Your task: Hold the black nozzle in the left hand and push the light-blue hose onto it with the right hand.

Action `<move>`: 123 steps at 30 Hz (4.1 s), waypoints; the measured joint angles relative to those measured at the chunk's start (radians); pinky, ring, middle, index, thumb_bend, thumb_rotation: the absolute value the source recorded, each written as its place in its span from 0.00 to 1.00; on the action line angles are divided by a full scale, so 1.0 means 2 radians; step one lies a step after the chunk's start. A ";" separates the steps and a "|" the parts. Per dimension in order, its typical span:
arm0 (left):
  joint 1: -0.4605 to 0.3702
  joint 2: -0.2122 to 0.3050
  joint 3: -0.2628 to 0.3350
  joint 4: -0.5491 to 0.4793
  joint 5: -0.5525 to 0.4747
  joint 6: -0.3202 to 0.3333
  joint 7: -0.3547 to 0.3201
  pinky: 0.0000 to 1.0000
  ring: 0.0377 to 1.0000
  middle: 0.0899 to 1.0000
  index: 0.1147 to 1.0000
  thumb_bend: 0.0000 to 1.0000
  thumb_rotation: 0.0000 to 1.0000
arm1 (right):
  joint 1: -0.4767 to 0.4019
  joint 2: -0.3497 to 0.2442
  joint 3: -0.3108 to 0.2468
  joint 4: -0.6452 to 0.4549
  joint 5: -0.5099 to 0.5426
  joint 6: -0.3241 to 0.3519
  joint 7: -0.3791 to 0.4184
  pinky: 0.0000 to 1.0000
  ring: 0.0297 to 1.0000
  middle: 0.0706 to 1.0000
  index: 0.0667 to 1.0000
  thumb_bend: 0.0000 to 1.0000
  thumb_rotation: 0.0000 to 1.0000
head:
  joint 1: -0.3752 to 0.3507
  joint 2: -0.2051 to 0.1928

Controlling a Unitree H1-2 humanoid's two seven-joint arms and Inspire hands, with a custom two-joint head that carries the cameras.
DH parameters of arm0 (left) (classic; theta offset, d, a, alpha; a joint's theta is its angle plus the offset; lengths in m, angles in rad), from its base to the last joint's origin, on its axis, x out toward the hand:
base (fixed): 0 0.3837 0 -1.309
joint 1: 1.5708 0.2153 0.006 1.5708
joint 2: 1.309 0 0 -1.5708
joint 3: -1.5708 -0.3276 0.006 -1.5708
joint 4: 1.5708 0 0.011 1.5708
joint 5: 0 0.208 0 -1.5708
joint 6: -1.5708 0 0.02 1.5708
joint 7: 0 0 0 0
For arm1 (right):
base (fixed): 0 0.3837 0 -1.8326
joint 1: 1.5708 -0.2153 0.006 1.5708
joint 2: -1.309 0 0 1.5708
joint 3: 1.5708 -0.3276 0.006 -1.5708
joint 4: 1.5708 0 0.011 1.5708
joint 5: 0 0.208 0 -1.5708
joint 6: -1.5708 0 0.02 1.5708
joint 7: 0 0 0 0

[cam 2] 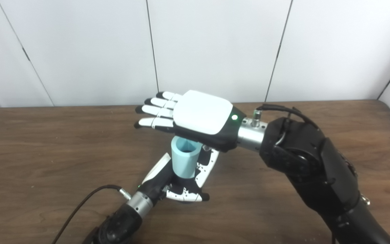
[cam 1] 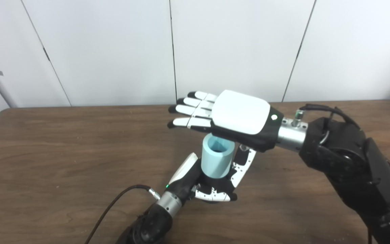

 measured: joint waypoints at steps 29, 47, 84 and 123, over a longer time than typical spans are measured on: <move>-0.001 0.001 0.001 -0.002 0.009 0.000 -0.002 0.87 0.52 0.47 0.42 0.52 0.08 | 0.083 -0.022 -0.020 0.022 0.054 -0.062 -0.035 0.99 0.99 1.00 1.00 0.90 0.46 | 0.001 0.004; 0.001 -0.001 0.005 -0.001 -0.004 0.000 -0.003 0.88 0.58 0.49 0.42 0.52 0.07 | 0.111 -0.032 -0.022 0.033 0.036 -0.074 -0.039 1.00 1.00 1.00 1.00 0.86 0.51 | 0.002 0.006; 0.008 0.001 0.003 -0.011 -0.007 0.005 -0.003 0.89 0.62 0.55 0.42 0.52 0.08 | 0.124 -0.035 0.000 0.025 0.049 -0.070 -0.050 0.98 1.00 1.00 1.00 0.87 0.52 | 0.002 0.012; 0.004 0.005 0.003 -0.014 -0.002 0.010 -0.003 0.76 0.51 0.49 0.42 0.52 0.08 | 0.125 -0.036 0.013 0.020 0.009 -0.070 -0.070 0.98 1.00 1.00 1.00 0.88 0.50 | 0.001 0.016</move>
